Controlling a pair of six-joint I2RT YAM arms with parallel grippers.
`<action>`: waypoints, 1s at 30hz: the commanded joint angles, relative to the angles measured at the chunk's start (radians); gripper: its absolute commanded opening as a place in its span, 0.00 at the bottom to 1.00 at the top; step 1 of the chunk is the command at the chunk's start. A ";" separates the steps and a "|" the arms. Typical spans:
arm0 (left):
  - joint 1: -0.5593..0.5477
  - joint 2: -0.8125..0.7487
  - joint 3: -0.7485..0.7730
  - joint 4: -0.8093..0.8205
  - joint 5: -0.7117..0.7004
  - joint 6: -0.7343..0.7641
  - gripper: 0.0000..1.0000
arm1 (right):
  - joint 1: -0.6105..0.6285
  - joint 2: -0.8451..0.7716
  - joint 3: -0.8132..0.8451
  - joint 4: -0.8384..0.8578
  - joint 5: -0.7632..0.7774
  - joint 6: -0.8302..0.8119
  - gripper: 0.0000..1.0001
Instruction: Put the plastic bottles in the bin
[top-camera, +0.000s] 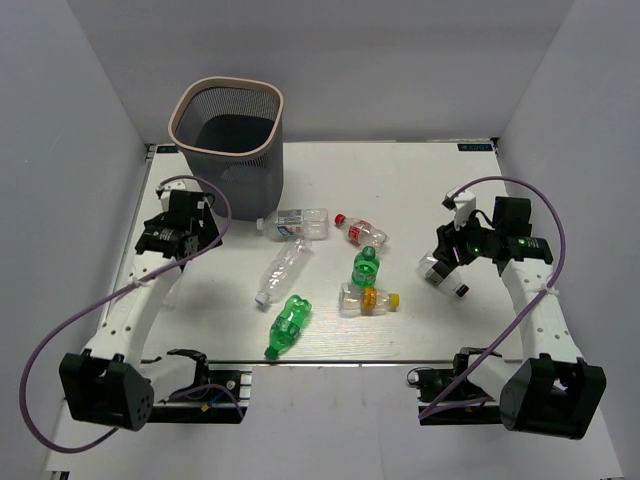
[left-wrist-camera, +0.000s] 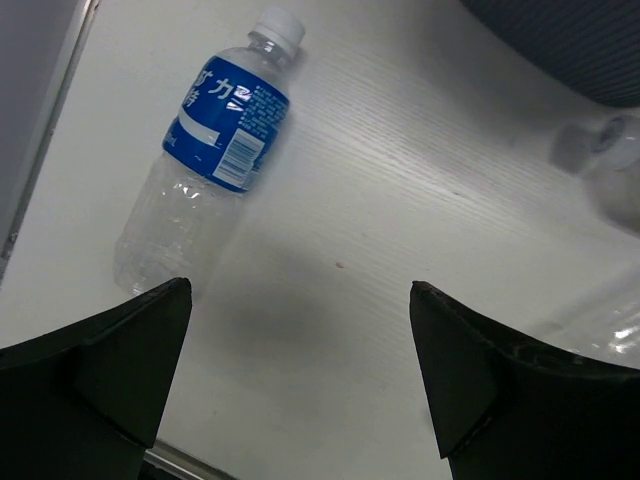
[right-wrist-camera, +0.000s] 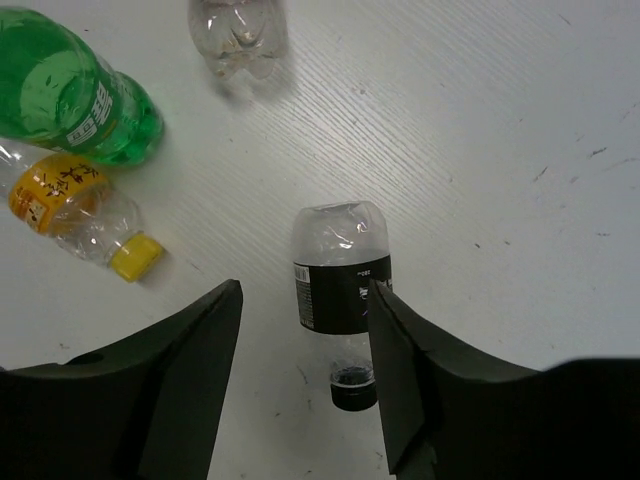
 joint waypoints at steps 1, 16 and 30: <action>0.051 0.034 0.040 -0.014 -0.031 0.084 1.00 | 0.001 -0.026 -0.017 0.021 -0.045 0.006 0.60; 0.295 0.250 -0.020 0.152 0.165 0.281 1.00 | -0.001 -0.090 -0.103 0.016 -0.010 -0.106 0.63; 0.338 0.500 0.017 0.212 0.156 0.327 0.86 | -0.001 -0.046 -0.128 0.051 -0.065 -0.054 0.64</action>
